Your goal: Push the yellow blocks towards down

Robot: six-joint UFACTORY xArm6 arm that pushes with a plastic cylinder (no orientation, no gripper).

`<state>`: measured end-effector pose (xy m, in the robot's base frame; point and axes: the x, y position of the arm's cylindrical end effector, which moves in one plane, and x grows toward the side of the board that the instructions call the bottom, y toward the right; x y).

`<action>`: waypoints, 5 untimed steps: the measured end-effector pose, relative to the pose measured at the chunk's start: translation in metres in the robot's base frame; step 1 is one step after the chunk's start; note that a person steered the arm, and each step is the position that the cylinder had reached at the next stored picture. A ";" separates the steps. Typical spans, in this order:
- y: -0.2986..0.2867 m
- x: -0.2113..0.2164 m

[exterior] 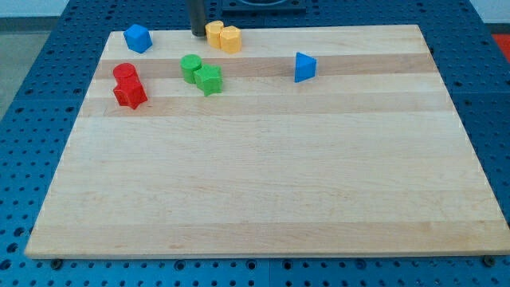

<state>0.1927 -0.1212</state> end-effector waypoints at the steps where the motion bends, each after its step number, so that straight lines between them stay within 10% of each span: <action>1: 0.016 -0.001; 5: 0.092 0.080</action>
